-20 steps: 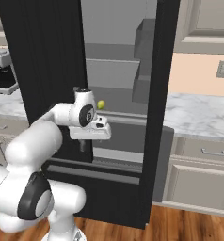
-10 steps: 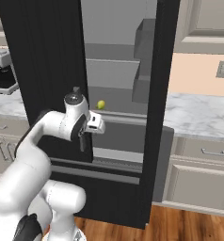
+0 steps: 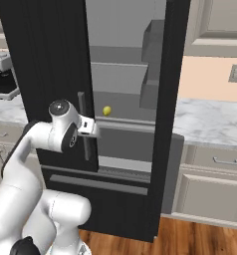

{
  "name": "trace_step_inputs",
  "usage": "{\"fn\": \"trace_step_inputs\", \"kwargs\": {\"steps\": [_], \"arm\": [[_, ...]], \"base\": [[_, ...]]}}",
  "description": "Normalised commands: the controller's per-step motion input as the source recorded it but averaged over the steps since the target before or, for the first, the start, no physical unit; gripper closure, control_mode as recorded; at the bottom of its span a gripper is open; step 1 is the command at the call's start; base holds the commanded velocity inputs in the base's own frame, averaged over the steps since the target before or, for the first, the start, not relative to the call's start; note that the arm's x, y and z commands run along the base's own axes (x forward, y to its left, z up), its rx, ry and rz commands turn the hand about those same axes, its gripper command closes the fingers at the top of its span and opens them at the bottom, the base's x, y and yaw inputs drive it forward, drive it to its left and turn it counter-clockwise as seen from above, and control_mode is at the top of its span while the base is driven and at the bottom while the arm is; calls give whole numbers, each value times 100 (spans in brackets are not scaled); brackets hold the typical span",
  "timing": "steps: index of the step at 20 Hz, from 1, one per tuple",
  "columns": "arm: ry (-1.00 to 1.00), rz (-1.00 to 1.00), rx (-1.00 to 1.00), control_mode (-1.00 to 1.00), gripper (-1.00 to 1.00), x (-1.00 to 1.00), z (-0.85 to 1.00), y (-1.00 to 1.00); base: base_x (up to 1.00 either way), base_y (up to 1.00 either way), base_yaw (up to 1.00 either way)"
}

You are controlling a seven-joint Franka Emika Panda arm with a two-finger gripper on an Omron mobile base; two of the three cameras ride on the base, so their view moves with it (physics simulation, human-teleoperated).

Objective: Retrieve a lemon from the fridge and place it on the cutting board with the fish.

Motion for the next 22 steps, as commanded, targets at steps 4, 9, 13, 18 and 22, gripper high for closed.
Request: {"fn": "trace_step_inputs", "kwargs": {"steps": [4, 9, 13, 18, 22], "arm": [[-3, -26, 15, -100, -100, 0, 27, 41], [0, -20, 8, -100, -100, 8, 15, 38], [6, -1, -4, -100, -100, 31, 8, 29], [0, 1, -2, -100, -100, 24, 0, 0], [0, 4, -3, -100, -100, 40, -6, -3]], "base": [[0, 0, 0], [0, 0, 0], [0, 0, 0], [0, 0, 0], [0, 0, 0]]}}
